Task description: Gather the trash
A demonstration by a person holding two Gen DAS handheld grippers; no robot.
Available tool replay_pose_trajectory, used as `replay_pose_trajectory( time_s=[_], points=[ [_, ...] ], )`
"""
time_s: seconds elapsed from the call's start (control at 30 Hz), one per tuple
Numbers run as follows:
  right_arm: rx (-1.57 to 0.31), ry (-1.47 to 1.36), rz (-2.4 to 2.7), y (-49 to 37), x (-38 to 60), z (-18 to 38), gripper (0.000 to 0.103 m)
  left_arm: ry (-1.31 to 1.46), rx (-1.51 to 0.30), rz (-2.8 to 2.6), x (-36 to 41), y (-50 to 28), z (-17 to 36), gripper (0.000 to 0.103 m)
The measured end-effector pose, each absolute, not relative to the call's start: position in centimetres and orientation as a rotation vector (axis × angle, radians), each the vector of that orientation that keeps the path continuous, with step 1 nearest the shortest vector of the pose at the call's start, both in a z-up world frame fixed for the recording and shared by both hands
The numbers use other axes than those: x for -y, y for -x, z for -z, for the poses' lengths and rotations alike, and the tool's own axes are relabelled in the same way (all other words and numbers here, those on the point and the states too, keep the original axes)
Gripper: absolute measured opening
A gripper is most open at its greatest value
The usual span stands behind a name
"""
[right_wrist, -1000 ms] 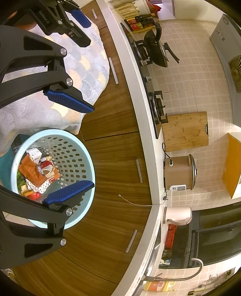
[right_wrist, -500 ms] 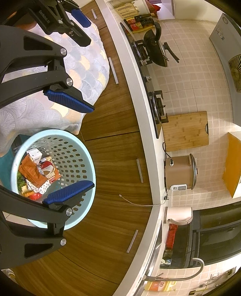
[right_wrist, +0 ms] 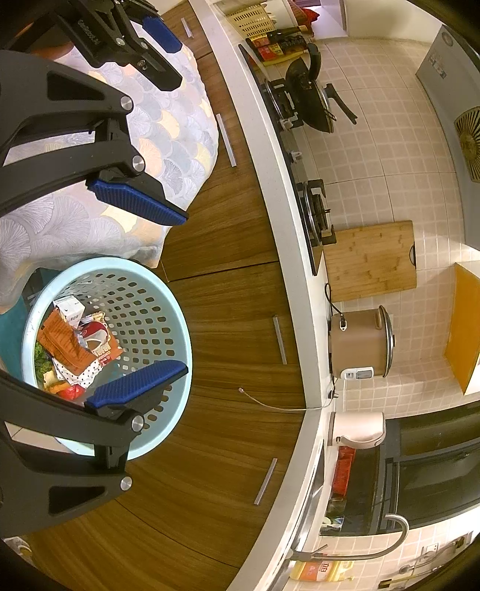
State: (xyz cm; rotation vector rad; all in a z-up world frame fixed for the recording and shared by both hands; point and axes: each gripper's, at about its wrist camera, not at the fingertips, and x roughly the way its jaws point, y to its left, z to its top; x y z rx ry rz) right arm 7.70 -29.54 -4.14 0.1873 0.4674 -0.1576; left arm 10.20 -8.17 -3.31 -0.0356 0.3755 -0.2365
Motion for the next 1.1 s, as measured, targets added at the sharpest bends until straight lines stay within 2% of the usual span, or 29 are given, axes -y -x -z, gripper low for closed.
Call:
replay_pose_trajectory(
  time_s=[1.1],
  points=[
    [-0.478, -0.193, 0.148, -8.43, 29.42, 4.49, 0.071, -0.001, -0.361, 0.225, 8.59, -10.03, 3.18, 0.095]
  ],
)
